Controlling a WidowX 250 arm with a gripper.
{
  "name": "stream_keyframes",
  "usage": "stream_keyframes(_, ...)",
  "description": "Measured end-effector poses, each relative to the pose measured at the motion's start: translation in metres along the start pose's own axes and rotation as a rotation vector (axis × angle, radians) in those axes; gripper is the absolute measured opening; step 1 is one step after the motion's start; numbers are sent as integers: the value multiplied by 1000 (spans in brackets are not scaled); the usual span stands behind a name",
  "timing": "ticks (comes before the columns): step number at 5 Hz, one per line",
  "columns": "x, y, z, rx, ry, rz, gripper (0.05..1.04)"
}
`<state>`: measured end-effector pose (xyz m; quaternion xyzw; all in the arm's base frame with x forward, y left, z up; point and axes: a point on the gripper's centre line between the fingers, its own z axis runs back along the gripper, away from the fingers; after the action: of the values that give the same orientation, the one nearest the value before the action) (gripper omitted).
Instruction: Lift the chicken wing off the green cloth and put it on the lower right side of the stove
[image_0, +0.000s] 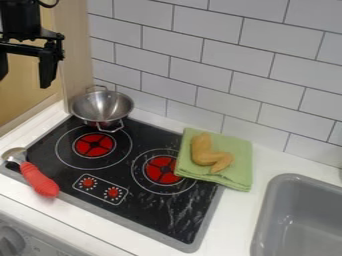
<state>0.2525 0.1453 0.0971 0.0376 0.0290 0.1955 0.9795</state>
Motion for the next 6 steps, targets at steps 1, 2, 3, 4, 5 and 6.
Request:
stream_keyframes(1, -12, -3, -15, -6, 67, 3, 999)
stream_keyframes(2, -18, -20, -16, -3, 120, 34, 999)
stream_keyframes(3, -17, -49, -11, 0, 125, -1, 999)
stream_keyframes(4, -15, -86, -3, 37, 89, -8, 999)
stream_keyframes(5, -14, -129, 2, 75, 64, 30, 999)
stream_keyframes(6, -20, -165, -5, 78, 44, -5, 999)
